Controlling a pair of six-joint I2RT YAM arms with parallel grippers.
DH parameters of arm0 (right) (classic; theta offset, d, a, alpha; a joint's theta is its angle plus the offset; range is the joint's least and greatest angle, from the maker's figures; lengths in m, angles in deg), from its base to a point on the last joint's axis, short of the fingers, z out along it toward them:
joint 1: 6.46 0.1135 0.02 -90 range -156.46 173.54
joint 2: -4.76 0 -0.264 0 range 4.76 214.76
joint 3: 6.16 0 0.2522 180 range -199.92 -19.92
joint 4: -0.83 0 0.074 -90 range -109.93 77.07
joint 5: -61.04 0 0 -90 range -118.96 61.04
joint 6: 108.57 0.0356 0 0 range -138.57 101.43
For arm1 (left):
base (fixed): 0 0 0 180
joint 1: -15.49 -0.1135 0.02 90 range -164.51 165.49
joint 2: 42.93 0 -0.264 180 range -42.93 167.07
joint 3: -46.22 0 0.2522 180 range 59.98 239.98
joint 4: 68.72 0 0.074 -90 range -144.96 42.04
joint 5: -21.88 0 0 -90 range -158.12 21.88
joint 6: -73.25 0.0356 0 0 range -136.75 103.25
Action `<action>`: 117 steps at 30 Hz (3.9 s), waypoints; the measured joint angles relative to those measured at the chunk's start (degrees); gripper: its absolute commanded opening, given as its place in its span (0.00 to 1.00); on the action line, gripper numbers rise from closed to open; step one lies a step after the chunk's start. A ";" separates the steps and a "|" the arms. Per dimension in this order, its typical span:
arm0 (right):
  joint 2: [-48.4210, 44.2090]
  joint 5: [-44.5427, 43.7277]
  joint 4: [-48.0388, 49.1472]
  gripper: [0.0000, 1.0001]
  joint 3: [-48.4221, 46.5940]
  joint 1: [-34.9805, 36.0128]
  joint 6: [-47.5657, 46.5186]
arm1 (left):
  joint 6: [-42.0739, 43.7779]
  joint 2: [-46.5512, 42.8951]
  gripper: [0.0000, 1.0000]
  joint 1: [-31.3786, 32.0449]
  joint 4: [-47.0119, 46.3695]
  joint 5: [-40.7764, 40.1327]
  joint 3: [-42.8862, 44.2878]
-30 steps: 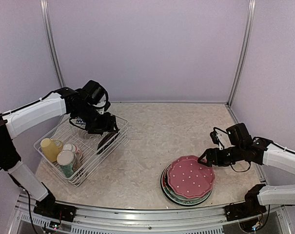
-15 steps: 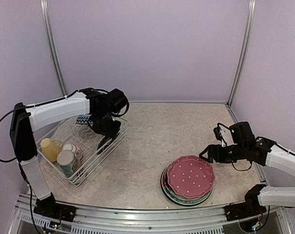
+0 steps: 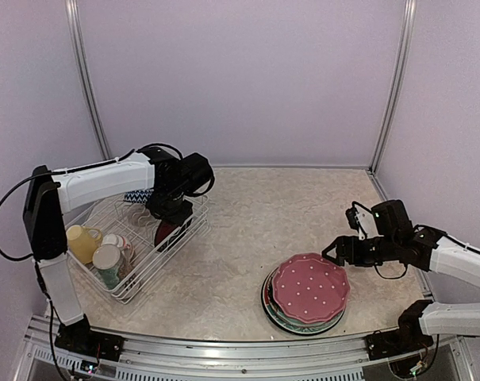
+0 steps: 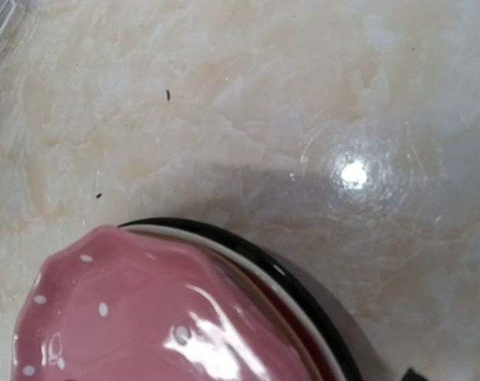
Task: Unload the mixed dishes from the dish rack
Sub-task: Grab the plate from the dish rack, then place the plate on the plate.
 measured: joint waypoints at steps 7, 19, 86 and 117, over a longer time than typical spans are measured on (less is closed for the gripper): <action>0.39 0.61 0.31 0.85 0.00 0.00 0.00 | -0.37 4.26 0.14 1.81 2.93 -4.76 1.49; -0.09 0.90 0.50 0.85 0.00 0.02 0.22 | -1.60 6.99 0.05 5.38 8.22 -8.52 4.35; -11.52 -11.52 11.39 0.97 0.26 -0.33 2.86 | -18.97 0.72 0.00 4.96 -42.40 71.47 -6.43; -15.37 -14.58 10.93 1.00 2.01 -0.76 0.79 | -13.99 21.62 0.34 13.09 -27.96 67.28 14.14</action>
